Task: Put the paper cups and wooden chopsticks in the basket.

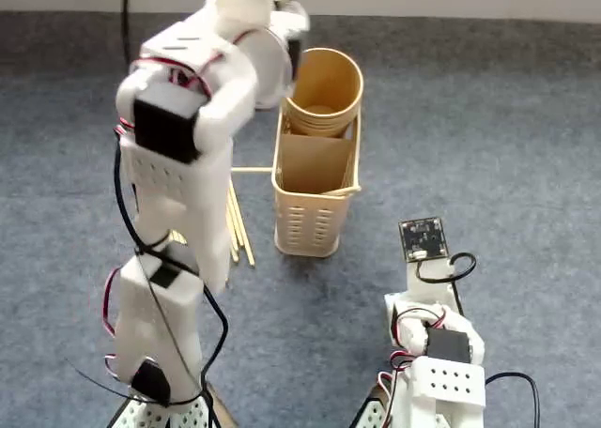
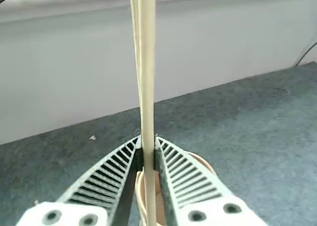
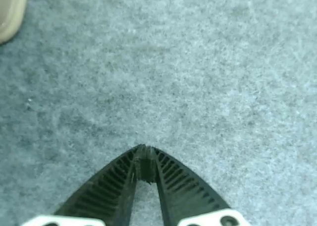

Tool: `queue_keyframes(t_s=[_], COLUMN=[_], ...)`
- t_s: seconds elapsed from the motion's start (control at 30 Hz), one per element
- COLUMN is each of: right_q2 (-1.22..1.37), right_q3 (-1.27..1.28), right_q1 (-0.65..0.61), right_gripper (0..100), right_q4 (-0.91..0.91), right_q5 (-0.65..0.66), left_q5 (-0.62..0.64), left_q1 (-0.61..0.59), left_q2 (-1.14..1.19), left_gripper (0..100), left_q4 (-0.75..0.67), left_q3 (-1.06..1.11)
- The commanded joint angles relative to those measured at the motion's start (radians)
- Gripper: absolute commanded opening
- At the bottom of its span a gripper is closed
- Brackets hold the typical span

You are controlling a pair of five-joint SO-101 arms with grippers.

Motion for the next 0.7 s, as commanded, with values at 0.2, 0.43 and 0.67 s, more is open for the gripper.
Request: queue_keyframes(t_s=[0.2, 0.43, 0.67], right_q2=[-0.01, -0.01, -0.01], right_q3=[-0.004, -0.004, -0.004], right_q1=[0.008, 0.008, 0.008], right_gripper=[0.5, 0.5, 0.5], right_q4=[-0.013, -0.013, -0.013], right_q5=[0.011, 0.011, 0.011], left_q5=[0.035, 0.118, 0.12], left_q1=[0.099, 0.12, 0.119], left_q2=[-0.056, -0.05, -0.05], left_gripper=[0, 0, 1], left_q4=[-0.018, 0.109, 0.107], left_q3=[-0.053, -0.05, 0.021])
